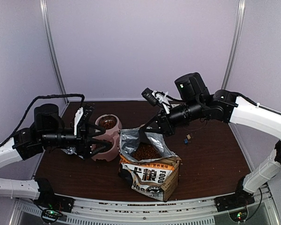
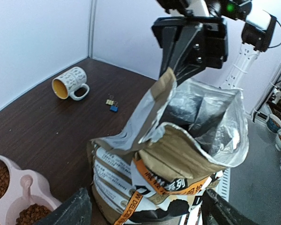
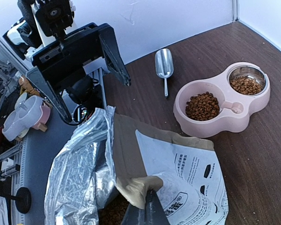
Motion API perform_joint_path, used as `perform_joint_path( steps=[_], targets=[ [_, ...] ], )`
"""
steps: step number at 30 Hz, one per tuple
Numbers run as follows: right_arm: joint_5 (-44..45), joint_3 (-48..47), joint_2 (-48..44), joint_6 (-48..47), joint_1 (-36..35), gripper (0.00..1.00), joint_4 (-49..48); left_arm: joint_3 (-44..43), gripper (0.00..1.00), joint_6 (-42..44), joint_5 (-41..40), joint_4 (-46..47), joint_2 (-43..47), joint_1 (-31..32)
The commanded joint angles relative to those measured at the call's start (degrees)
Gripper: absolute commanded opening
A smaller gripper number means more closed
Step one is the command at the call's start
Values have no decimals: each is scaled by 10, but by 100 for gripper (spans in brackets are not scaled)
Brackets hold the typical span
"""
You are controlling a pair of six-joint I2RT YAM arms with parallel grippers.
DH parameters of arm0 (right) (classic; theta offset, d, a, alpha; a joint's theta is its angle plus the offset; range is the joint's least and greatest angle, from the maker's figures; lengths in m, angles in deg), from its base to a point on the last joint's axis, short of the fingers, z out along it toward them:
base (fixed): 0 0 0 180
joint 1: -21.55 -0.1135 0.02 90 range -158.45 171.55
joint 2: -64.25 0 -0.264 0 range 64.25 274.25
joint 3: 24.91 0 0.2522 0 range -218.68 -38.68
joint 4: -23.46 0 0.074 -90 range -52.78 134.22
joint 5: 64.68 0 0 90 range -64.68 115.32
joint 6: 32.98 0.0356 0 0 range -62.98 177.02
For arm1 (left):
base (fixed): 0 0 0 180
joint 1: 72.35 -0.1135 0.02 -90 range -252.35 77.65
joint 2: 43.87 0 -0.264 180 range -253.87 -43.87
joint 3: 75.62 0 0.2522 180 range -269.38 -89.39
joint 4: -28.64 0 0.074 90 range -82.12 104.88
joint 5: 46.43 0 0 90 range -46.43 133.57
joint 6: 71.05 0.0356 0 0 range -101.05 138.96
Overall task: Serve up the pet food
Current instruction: Pass from the right arm to the left
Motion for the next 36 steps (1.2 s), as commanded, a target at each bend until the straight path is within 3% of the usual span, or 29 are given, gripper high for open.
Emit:
perform_joint_path(
  steps=[1, 11, 16, 22, 25, 29, 36],
  targets=[
    [-86, -20, -18, -18, -13, 0, 20, -27, 84, 34, -3, 29, -36, 34],
    [-75, -23, -4, -15, -13, 0, 19, -22, 87, 58, 41, 32, -64, 40],
    [-76, -34, 5, -11, -13, 0, 21, -2, 88, 30, 69, 32, -50, 41],
    [-86, -40, 10, -6, -13, 0, 16, 12, 88, 38, 56, 42, -39, 42],
    [-95, -42, 13, -4, -13, 0, 15, 0, 82, 45, 24, 66, -49, 41],
    [-96, -43, 12, -3, -13, 0, 17, -17, 64, 70, -19, 80, -61, 40],
    [-104, -47, 16, -4, -13, 0, 16, -62, 50, 91, 39, 71, -109, 39]
  ],
)
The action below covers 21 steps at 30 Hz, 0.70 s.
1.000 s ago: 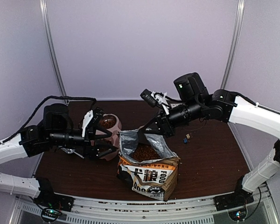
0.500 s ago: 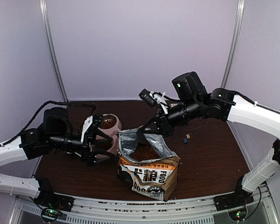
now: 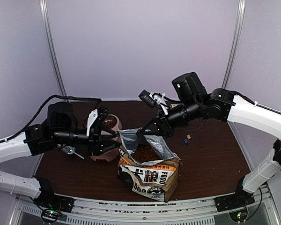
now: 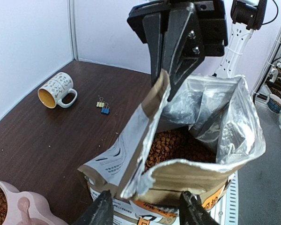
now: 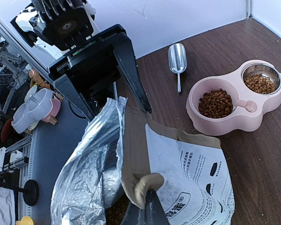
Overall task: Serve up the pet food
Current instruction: Pass from the right arm to the left
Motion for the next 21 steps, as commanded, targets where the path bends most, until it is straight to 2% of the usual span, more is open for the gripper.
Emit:
perform_joint_path(
  steps=[1, 5, 12, 14, 17, 21],
  targets=[
    [-59, -29, 1, 6, -11, 0, -5, -53, 49, 27, 36, 23, -31, -1],
    [-60, -32, 5, 6, -11, 0, -2, -76, 44, 45, 47, 11, -50, -1],
    [-42, -38, 4, 0, -10, 0, 7, -113, 24, 64, 98, -23, -89, -1],
    [-33, -39, 2, 0, -11, 0, 8, -118, 22, 68, 103, -37, -98, 0],
    [-28, -41, 1, -1, -11, 0, 7, -118, 23, 71, 104, -46, -102, 0],
    [-27, -44, 3, -4, -10, 0, 10, -119, 43, 81, 78, -61, -101, 0]
  ],
)
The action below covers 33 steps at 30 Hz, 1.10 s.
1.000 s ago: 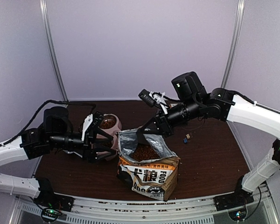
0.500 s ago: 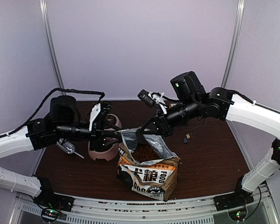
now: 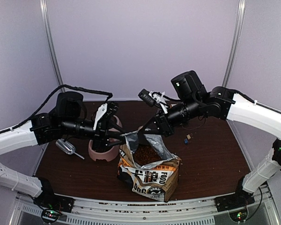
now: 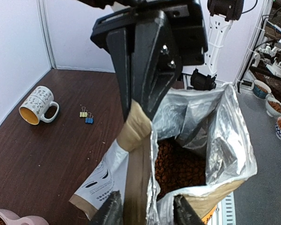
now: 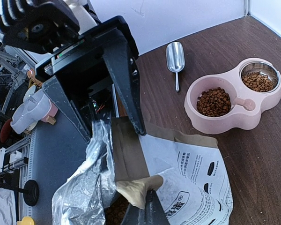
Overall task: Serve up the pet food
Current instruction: Pass from the right arm to the left
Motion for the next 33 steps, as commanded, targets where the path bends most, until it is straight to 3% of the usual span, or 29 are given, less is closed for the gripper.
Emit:
perform_joint_path(
  steps=[1, 3, 7, 14, 19, 22, 24, 28, 33],
  targets=[
    [-32, -27, -5, -3, -11, 0, -8, -12, 45, 18, -11, -18, -5, 1],
    [-33, -27, -4, -4, -12, 0, -8, -10, 47, 24, -29, -21, 0, 1],
    [-33, -27, -5, -4, -11, 0, -9, -6, 37, 26, -35, -13, 5, 1],
    [-1, -28, -10, -1, -11, 0, -9, -13, 0, 24, -40, -19, -1, 1],
    [112, -13, -52, 10, 0, 37, -7, -16, 0, 23, -101, -26, 21, -6],
    [162, 23, -106, 22, 17, 65, -24, -23, 0, 20, -95, -42, 25, -40],
    [195, 65, -149, 26, 19, 76, -35, -23, 0, 18, -74, -46, 25, -68],
    [226, 150, -234, 50, 19, 84, -69, -23, 0, 13, -36, -41, 27, -109],
    [172, 251, -329, 84, 15, 86, -140, -35, 0, 12, -20, -47, 19, -124]
  ],
)
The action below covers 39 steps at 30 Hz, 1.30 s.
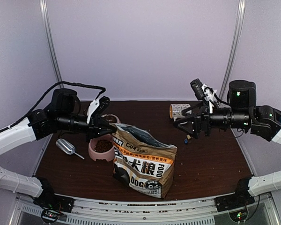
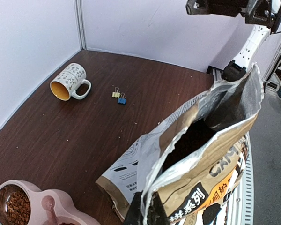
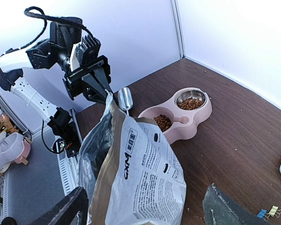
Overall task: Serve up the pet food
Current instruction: Pass from the right arm to the left, then close the pet food bag at the center of the board.
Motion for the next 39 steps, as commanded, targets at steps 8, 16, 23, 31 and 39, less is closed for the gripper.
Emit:
perform_joint_path(
  steps=[8, 16, 23, 31, 39],
  targets=[
    [45, 124, -69, 32, -85, 81, -104, -35, 0, -14, -8, 13, -1, -28],
    [125, 122, -18, 15, -161, 77, -89, -33, 0, -16, -10, 14, -3, -31],
    [197, 98, 33, -17, -179, 64, -54, -34, 0, -16, -12, 13, -2, -34],
    [333, 44, 1, -52, -161, 0, 26, -55, 0, 11, -25, -25, 29, -49],
    [73, 37, -46, -43, -2, 0, 54, -141, 0, 66, 126, -170, 3, -50]
  ],
)
